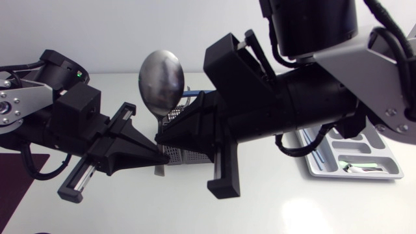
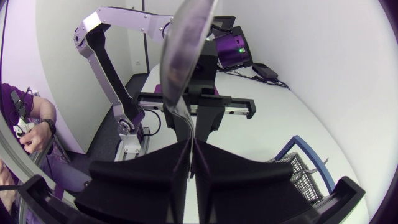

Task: Sort the cutlery from the basket into the organizer compartments.

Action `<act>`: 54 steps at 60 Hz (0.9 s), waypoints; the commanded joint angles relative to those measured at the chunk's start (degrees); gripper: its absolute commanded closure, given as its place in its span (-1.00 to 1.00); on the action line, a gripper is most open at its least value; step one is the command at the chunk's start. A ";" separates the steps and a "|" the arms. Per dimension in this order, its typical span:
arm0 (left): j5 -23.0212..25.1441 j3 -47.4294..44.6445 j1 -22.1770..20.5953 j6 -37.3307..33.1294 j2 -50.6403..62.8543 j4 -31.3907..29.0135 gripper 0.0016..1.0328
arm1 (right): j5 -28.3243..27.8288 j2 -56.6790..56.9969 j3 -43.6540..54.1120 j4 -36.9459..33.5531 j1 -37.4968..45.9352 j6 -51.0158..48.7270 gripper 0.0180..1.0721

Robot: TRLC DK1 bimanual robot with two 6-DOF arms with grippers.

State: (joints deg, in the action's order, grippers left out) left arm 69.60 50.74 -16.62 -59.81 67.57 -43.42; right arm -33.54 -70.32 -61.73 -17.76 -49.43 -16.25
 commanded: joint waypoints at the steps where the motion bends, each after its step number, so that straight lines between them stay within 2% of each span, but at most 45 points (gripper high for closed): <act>1: 0.36 1.20 0.36 1.19 1.25 0.88 0.94 | -0.03 -0.16 1.09 0.27 0.21 1.22 0.89; 6: -0.35 1.11 0.36 2.07 1.51 1.58 0.94 | -0.03 0.19 1.27 0.18 0.74 1.22 0.89; 21: -4.12 -0.73 0.01 8.75 0.90 9.05 0.94 | 0.14 1.24 1.88 0.53 2.14 1.66 0.89; 31: -8.43 -3.19 -0.60 15.78 -0.42 17.67 0.94 | 0.40 2.56 2.67 0.62 4.96 1.75 0.89; 39: -13.27 -6.62 -2.27 22.81 -2.80 27.60 0.94 | 1.55 3.97 3.82 0.62 6.19 1.84 0.89; 44: -13.97 -7.76 -2.54 25.80 -3.32 31.82 0.94 | 1.64 4.49 4.17 0.71 6.63 1.92 0.89; 54: -15.20 -7.94 -3.50 27.03 -3.50 33.05 0.94 | 1.90 5.46 4.52 0.80 6.98 2.28 0.89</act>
State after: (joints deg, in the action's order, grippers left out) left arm 56.88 44.38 -20.84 -36.25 64.64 -10.79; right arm -31.64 -67.00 -58.70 -16.45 -42.94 -15.40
